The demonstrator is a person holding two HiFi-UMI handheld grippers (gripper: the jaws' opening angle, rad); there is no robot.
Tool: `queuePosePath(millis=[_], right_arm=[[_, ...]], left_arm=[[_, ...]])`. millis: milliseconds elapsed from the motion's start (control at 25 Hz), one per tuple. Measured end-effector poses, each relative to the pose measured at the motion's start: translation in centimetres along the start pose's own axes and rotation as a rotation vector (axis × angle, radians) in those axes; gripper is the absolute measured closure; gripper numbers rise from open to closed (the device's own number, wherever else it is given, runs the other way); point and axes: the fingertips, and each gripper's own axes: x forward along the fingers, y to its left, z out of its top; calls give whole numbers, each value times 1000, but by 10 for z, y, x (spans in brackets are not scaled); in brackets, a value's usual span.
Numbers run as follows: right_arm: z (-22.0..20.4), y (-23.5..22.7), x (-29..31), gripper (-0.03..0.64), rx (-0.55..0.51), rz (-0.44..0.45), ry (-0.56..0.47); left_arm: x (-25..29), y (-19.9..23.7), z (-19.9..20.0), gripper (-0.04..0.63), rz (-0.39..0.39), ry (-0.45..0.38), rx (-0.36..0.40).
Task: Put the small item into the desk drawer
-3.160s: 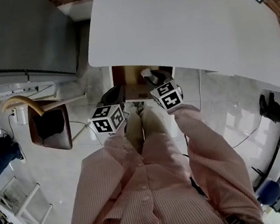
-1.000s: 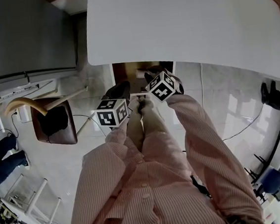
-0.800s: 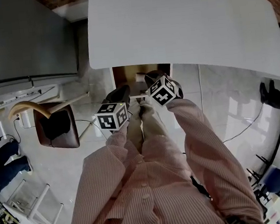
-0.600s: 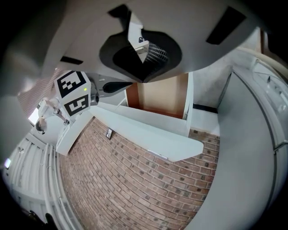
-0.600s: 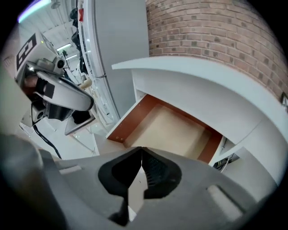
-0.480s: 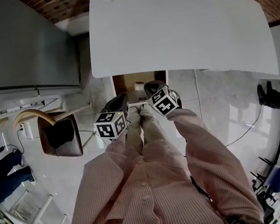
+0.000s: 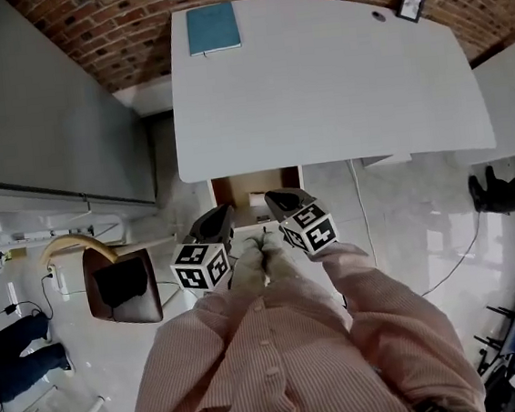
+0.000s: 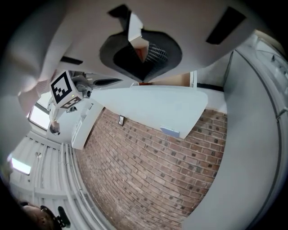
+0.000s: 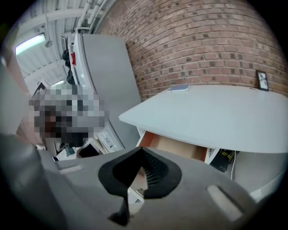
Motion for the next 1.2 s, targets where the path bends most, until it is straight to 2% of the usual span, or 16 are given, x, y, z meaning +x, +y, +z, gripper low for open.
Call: queuePosePath(millis=[400, 880, 1200], right_arm=[[77, 9, -56, 611, 73, -2, -258], [134, -4, -106, 611, 117, -46, -483], [164, -20, -139, 610, 180, -92, -609]], left_arm=[[-31, -15, 60, 597, -27, -145, 79], [-58, -12, 109, 597, 21, -281, 169], [-78, -8, 140, 597, 74, -375, 191]])
